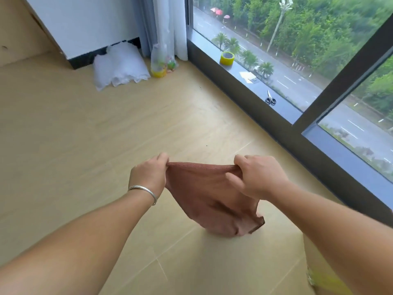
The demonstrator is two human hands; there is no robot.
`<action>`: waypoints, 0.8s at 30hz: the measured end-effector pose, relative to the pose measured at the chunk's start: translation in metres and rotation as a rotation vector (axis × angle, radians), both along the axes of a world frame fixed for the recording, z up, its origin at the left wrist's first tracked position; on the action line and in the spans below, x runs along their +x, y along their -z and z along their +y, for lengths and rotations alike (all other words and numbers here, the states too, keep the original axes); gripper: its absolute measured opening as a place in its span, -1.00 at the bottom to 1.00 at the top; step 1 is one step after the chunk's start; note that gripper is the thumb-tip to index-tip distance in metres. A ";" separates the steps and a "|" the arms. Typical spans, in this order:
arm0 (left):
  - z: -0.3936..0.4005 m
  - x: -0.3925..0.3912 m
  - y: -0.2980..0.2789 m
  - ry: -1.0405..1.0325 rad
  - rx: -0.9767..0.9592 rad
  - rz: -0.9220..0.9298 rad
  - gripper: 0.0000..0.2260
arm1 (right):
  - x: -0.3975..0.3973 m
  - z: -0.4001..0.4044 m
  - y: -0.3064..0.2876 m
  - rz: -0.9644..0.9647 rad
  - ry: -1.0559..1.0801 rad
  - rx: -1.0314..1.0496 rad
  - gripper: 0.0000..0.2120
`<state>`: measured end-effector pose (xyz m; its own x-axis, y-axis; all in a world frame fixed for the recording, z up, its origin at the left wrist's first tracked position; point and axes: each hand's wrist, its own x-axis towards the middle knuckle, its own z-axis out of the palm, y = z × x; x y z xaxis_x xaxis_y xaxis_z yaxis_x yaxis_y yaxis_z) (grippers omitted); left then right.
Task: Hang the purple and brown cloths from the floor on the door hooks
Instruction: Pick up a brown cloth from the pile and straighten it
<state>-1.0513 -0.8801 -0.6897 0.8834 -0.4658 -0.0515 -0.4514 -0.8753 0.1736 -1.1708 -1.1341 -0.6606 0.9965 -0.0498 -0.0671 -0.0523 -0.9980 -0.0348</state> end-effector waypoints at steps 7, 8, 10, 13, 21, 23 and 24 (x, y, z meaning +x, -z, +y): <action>0.088 0.074 -0.106 -0.132 0.001 -0.079 -0.86 | 0.103 0.070 -0.090 -0.033 -0.031 0.058 -0.85; 0.100 0.082 -0.120 -0.151 0.005 -0.094 -0.86 | 0.116 0.080 -0.101 -0.035 -0.033 0.055 -0.89; 0.125 0.097 -0.143 -0.186 0.012 -0.127 -0.86 | 0.138 0.100 -0.122 -0.066 -0.009 0.044 -0.92; 0.159 0.112 -0.172 -0.230 -0.009 -0.187 -0.87 | 0.163 0.129 -0.147 -0.144 0.023 0.094 -0.84; 0.228 0.077 -0.193 -0.281 -0.111 -0.156 -0.97 | 0.160 0.176 -0.164 -0.061 -0.142 0.156 -0.82; 0.240 0.047 -0.182 -0.252 -0.079 -0.061 -0.97 | 0.139 0.182 -0.154 0.024 -0.192 0.184 -0.79; 0.244 0.030 -0.176 -0.240 -0.061 -0.011 -0.97 | 0.125 0.184 -0.146 0.068 -0.222 0.191 -0.78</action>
